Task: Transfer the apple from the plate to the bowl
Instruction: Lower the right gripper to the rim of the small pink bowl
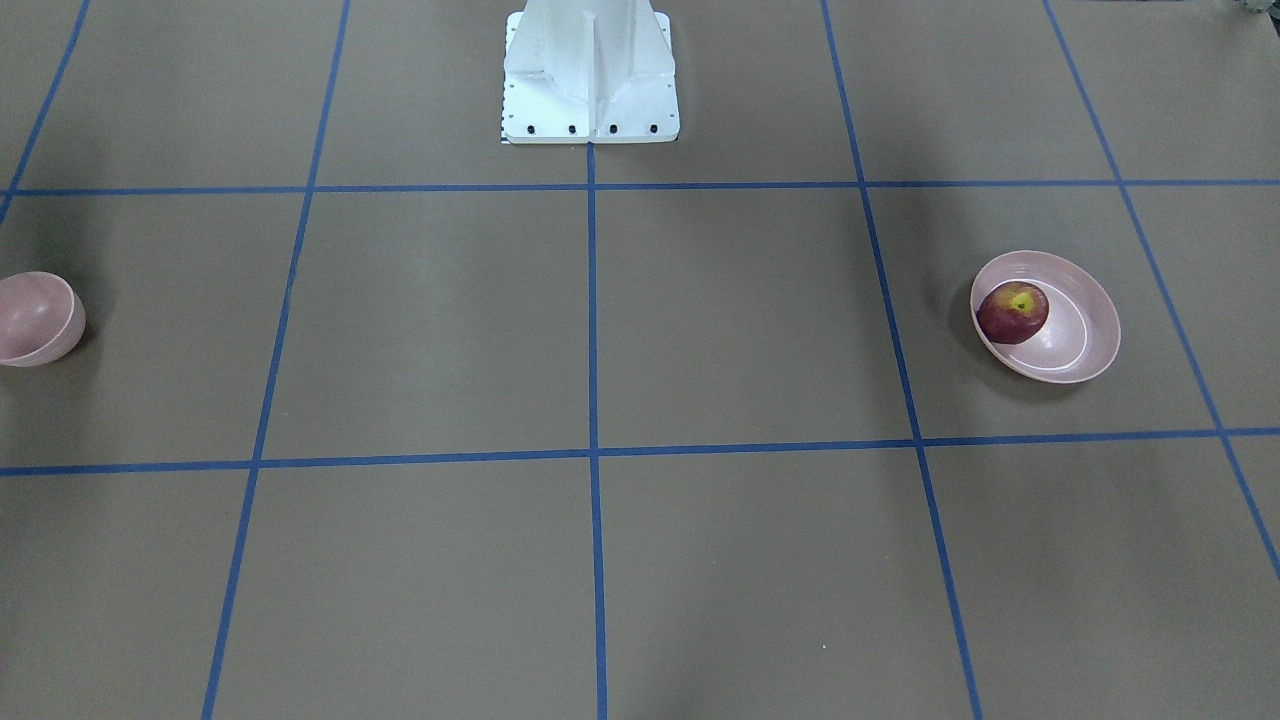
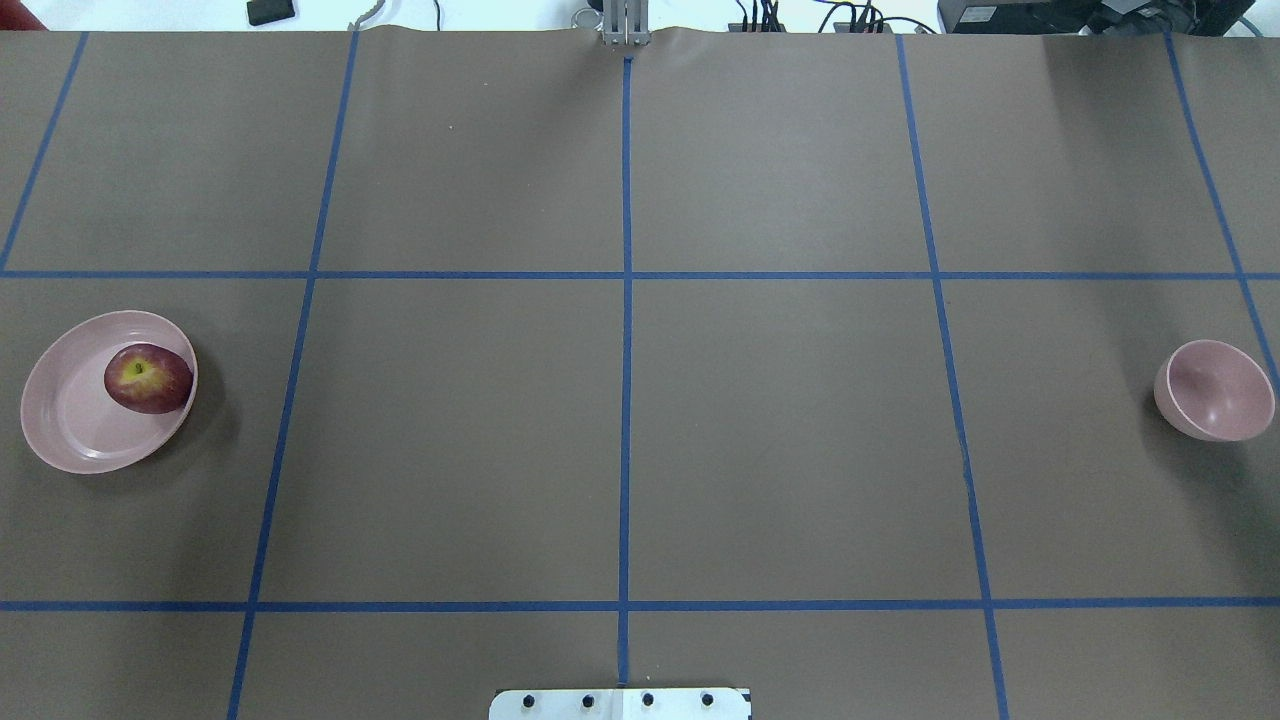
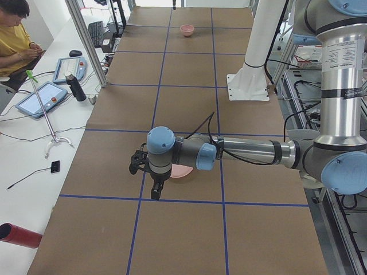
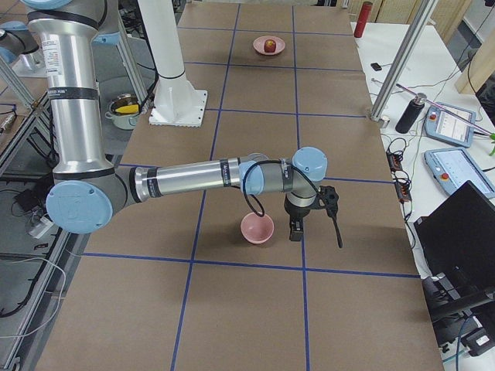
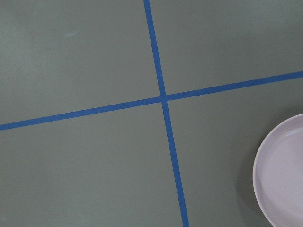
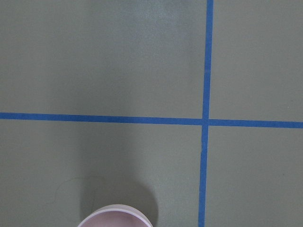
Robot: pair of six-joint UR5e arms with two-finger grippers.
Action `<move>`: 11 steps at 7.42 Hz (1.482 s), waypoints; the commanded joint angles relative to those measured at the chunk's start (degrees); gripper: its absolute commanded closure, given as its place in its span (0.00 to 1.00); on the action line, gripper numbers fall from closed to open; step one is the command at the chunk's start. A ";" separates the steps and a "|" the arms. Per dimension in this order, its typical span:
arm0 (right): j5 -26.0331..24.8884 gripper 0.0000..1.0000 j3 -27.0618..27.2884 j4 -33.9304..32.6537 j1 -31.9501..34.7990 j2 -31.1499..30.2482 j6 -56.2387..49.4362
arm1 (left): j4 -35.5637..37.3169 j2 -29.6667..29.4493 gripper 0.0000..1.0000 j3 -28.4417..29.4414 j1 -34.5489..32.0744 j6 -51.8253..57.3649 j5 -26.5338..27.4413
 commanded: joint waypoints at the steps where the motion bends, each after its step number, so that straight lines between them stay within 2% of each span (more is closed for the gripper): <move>1: 0.00 0.00 0.00 0.03 0.00 0.00 -0.06 | 0.26 0.00 0.02 -0.44 0.00 -0.17 -0.83; 3: 0.09 0.00 0.70 0.03 0.00 0.87 0.20 | 0.09 -0.26 0.02 -0.53 0.00 -0.18 -1.80; 4: 0.09 0.00 4.27 -0.06 -0.09 1.31 -0.06 | 0.09 -0.44 0.02 -0.53 0.00 -0.18 -1.80; 5: -0.52 0.00 5.44 -0.06 -2.26 1.67 0.20 | 0.09 -0.53 0.02 -0.53 0.00 -0.18 -1.80; 8: 0.00 0.00 6.24 0.20 -2.46 -1.57 1.97 | -0.35 -0.44 0.02 -0.62 0.00 0.26 -1.80; 10: -0.18 0.00 4.23 18.21 -4.47 -10.24 3.96 | -3.25 0.35 0.02 -0.53 0.00 1.84 -1.80; 11: -0.26 0.00 3.18 23.79 -7.01 -12.81 7.12 | -3.34 0.44 0.02 -0.27 0.09 1.85 -1.80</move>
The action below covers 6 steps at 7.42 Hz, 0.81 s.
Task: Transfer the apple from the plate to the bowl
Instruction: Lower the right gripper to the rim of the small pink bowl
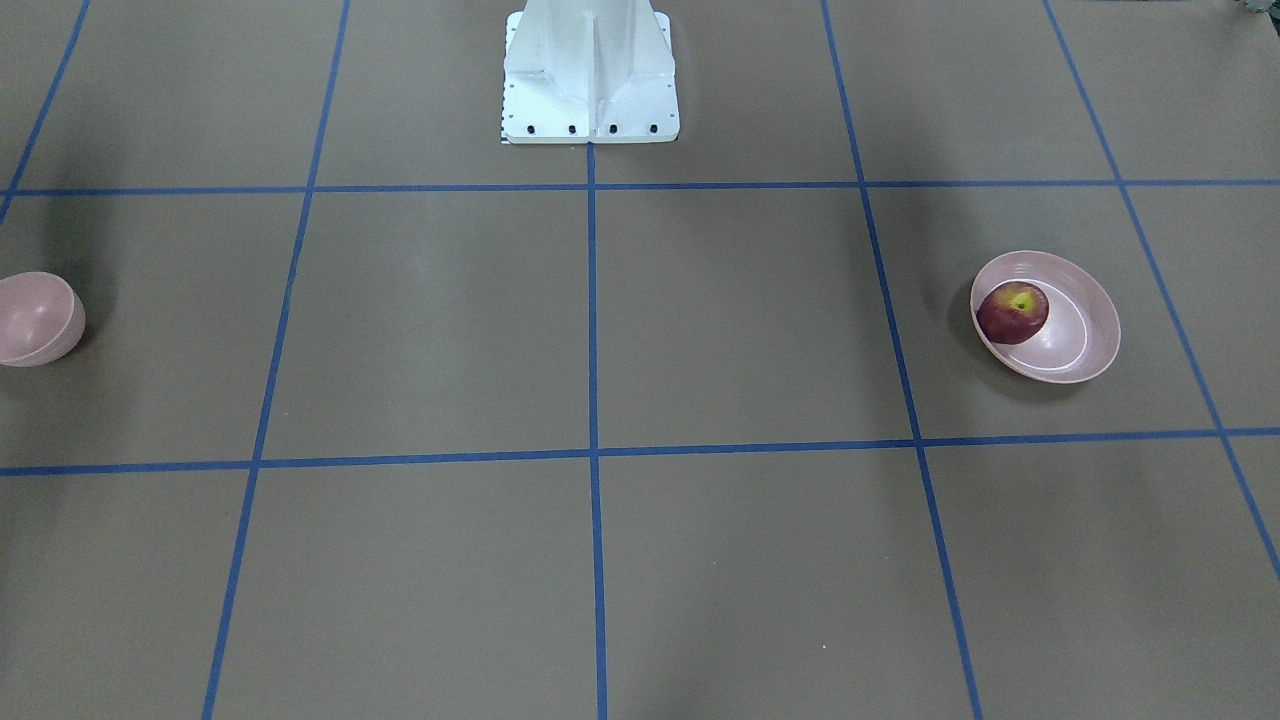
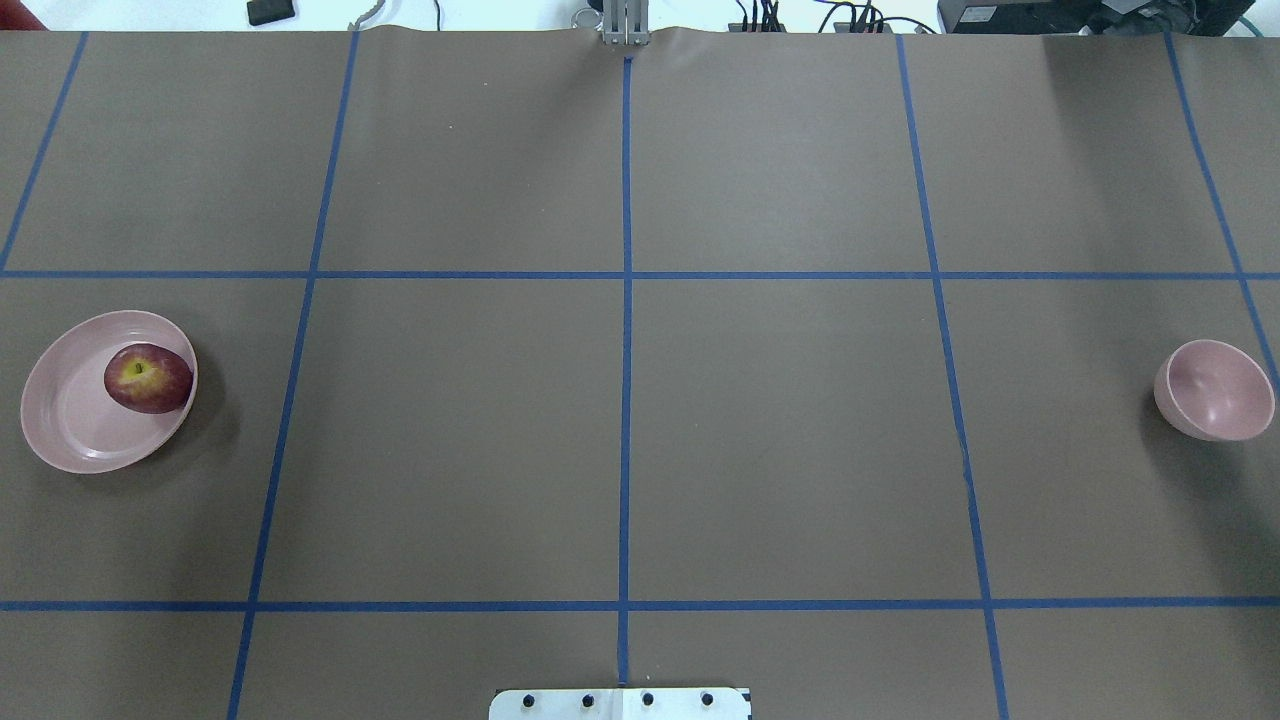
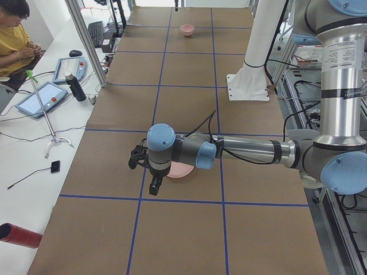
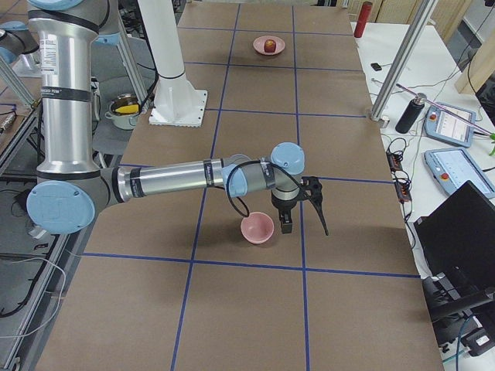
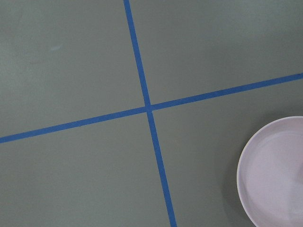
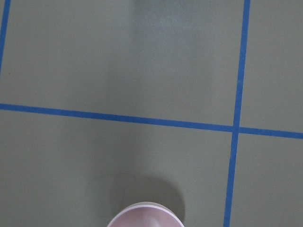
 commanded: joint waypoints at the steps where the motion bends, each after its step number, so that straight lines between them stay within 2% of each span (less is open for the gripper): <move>1: -0.09 0.00 -3.48 13.49 -4.50 -5.22 4.00 | -0.48 0.28 0.02 0.15 -0.01 0.26 0.00; 3: -0.26 0.02 -9.97 23.50 -7.94 -6.02 6.28 | -0.57 0.28 0.02 0.23 0.07 0.26 0.00; 5: -0.70 0.25 -14.21 30.65 -11.01 -5.94 10.93 | -0.57 0.28 0.02 0.41 0.07 0.26 0.00; 6: -0.96 0.48 -14.75 30.84 -11.55 -6.02 11.04 | -0.57 0.28 0.02 0.41 0.07 0.26 0.00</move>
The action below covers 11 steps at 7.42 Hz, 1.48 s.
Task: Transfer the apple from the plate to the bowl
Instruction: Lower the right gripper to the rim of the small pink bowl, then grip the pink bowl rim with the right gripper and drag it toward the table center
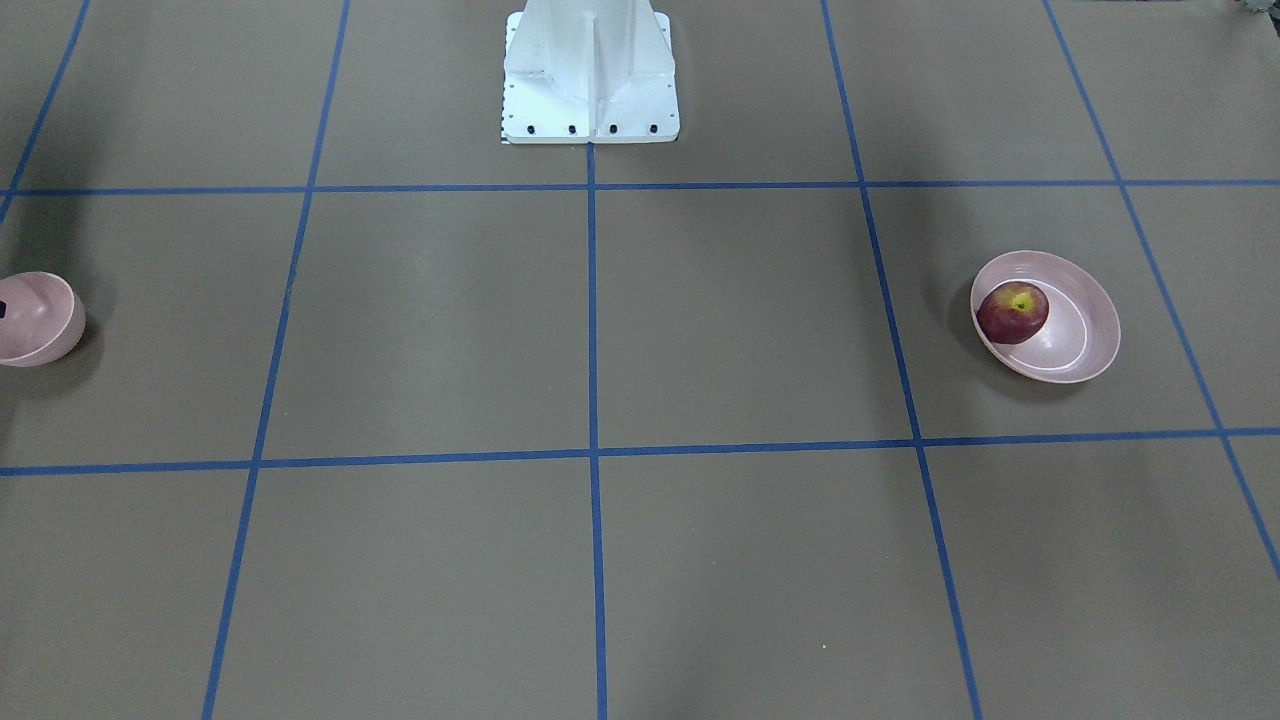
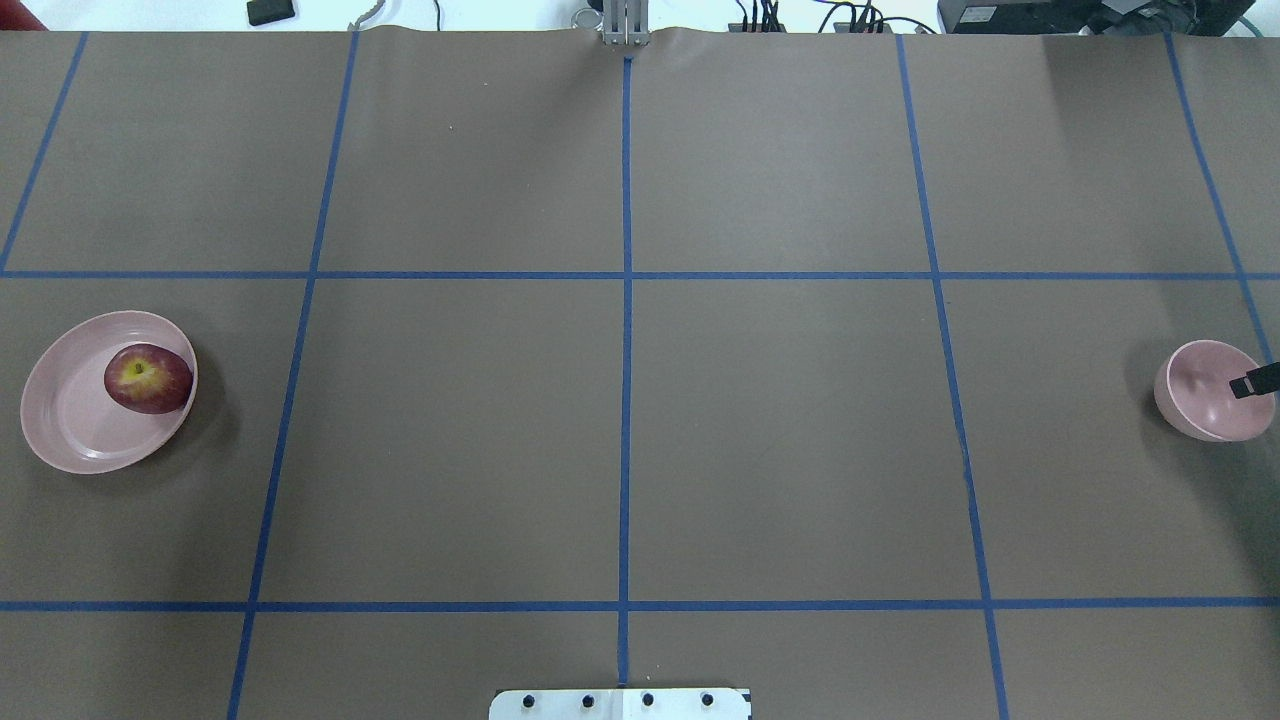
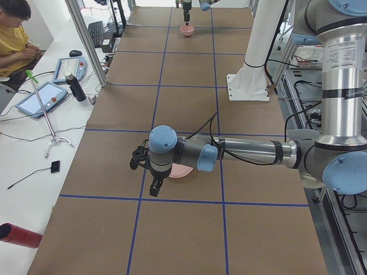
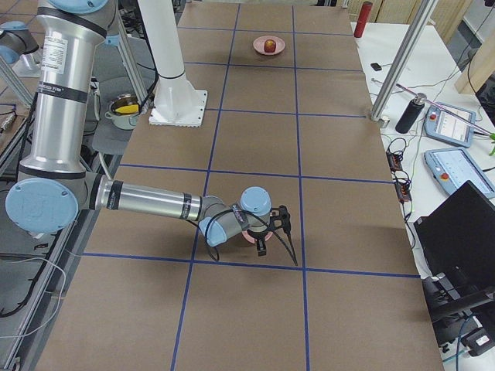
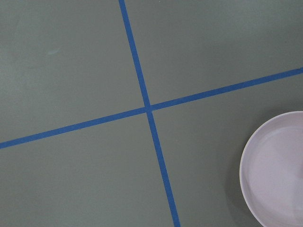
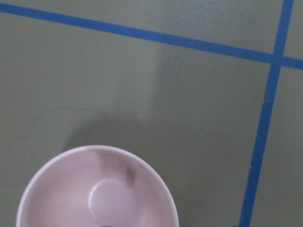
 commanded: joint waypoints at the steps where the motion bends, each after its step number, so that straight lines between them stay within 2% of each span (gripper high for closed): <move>1: -0.34 0.93 -1.42 1.91 -1.31 -0.06 1.29 | 0.00 0.00 0.02 0.13 0.01 0.00 0.00; 2: -0.34 1.00 -1.42 1.91 -1.31 -0.06 1.38 | 0.00 0.00 0.02 0.13 0.01 0.00 0.00; 4: 1.32 1.00 -0.20 1.39 -1.23 0.90 1.47 | 0.00 0.09 0.02 0.22 0.01 0.00 0.00; 5: 4.46 1.00 1.29 -0.27 -0.44 2.56 2.78 | 0.00 0.09 0.02 0.22 0.01 0.00 0.00; 6: 7.62 1.00 3.13 -3.51 0.87 6.14 7.05 | 0.00 0.09 0.02 0.22 0.01 0.00 0.00; 8: 7.22 1.00 4.47 -5.47 -1.29 16.58 23.53 | 0.00 0.09 0.02 0.22 0.01 0.00 0.00; 9: 5.22 1.00 4.46 -5.47 -5.84 22.20 32.84 | 0.00 0.00 0.02 0.22 0.01 0.00 0.00; 11: -6.61 1.00 4.03 -6.00 -18.74 32.93 50.70 | 0.00 0.00 0.02 0.31 0.01 0.00 0.00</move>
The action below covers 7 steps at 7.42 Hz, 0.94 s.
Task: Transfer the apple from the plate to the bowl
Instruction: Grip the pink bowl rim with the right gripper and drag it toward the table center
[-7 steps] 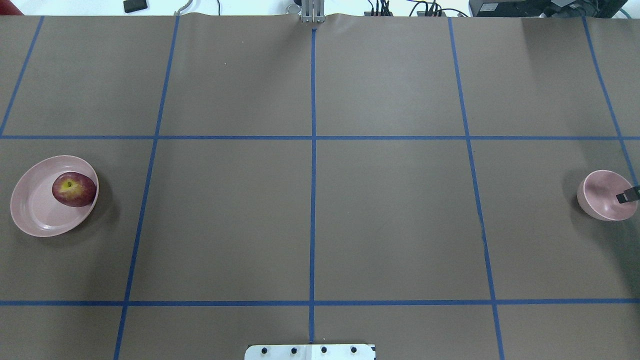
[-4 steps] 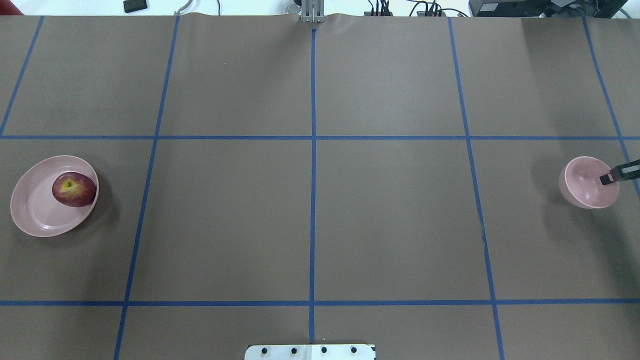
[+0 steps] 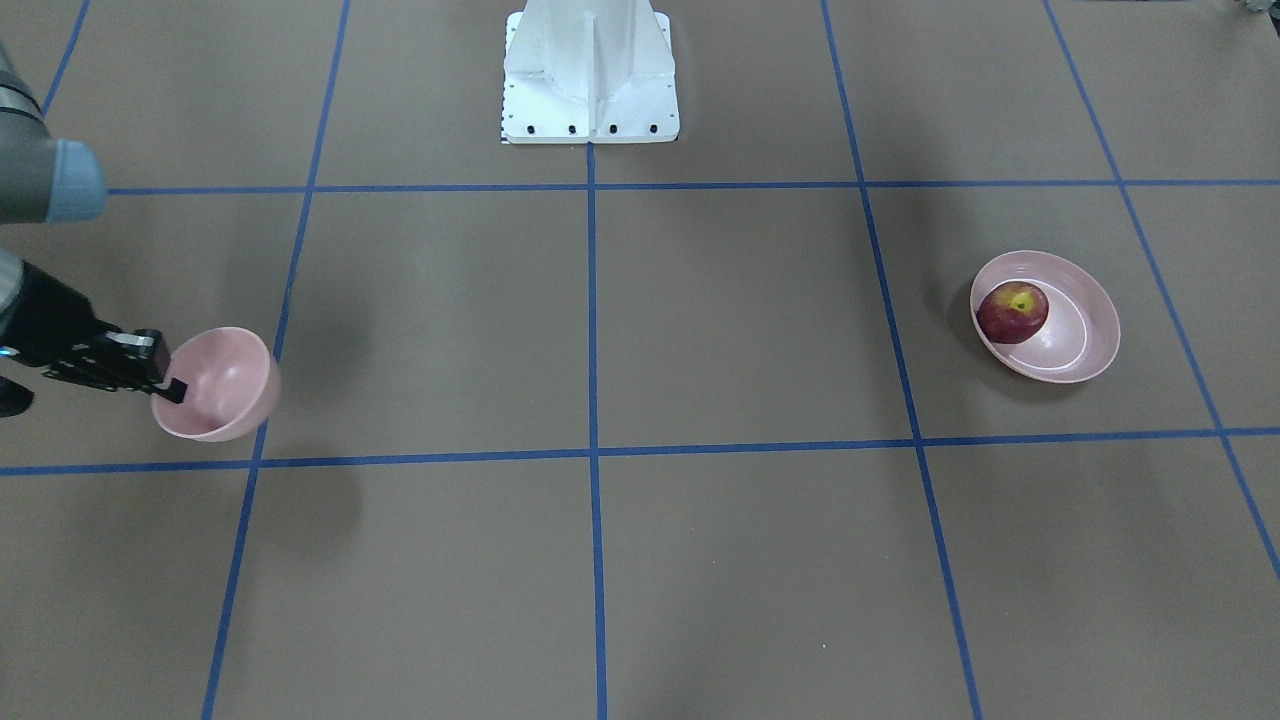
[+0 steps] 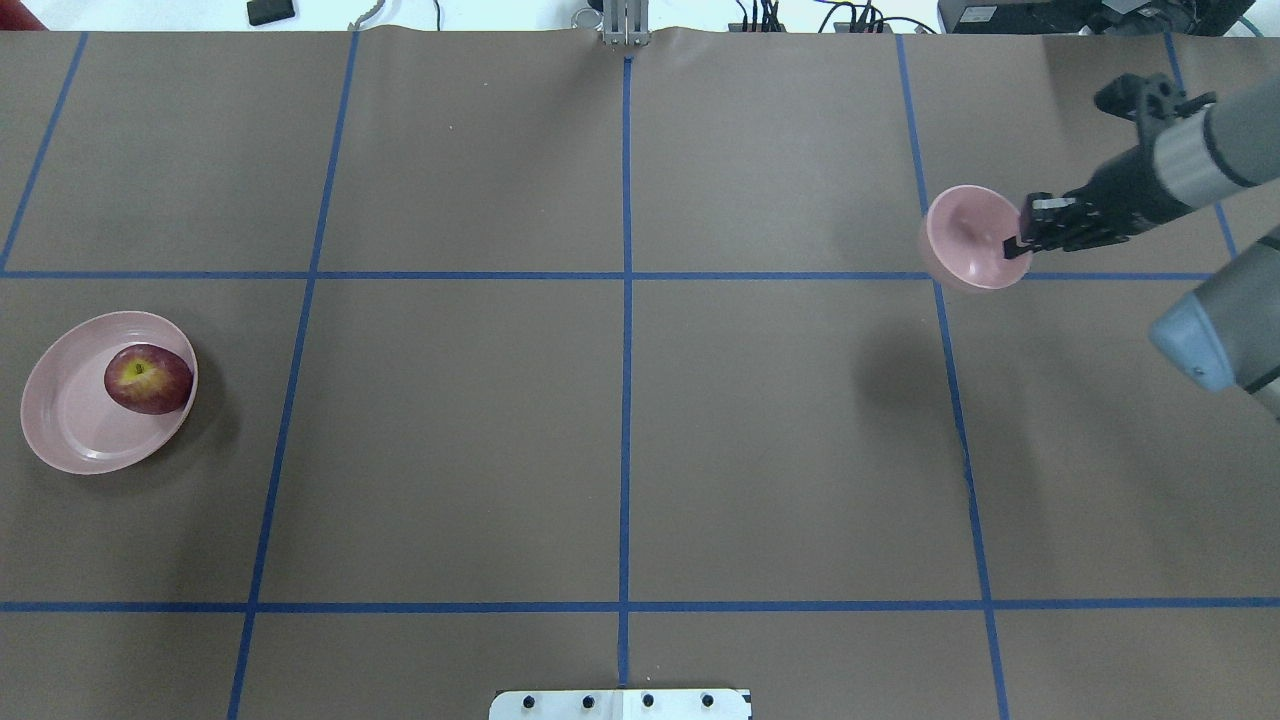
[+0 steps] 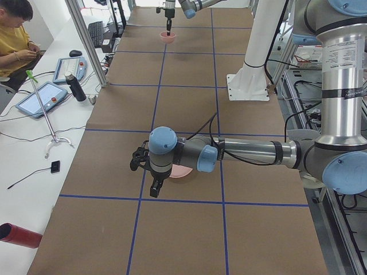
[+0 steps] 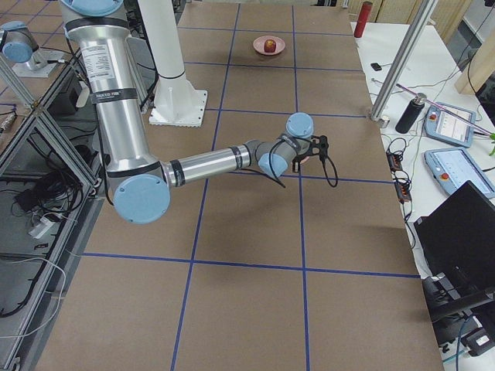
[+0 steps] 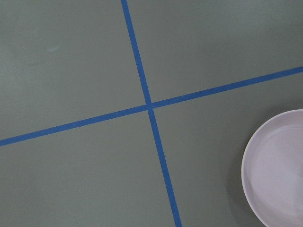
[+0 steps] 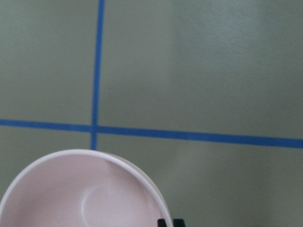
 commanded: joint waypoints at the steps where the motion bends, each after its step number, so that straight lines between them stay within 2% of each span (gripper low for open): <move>1: -12.74 1.00 -0.23 -6.17 -13.12 12.16 15.16 | 0.00 -0.02 0.02 0.06 0.00 0.00 0.00; 2: -18.19 1.00 -0.40 -13.53 -18.05 17.18 16.86 | 0.00 -0.02 0.02 0.06 0.00 0.00 0.00; 3: -22.43 1.00 -0.66 -17.70 -21.84 20.27 18.27 | 0.00 -0.02 0.02 0.24 0.00 0.00 0.00; 7: -26.68 1.00 -4.44 -18.71 -28.55 23.73 21.88 | 0.09 0.07 0.02 0.24 0.00 0.00 0.00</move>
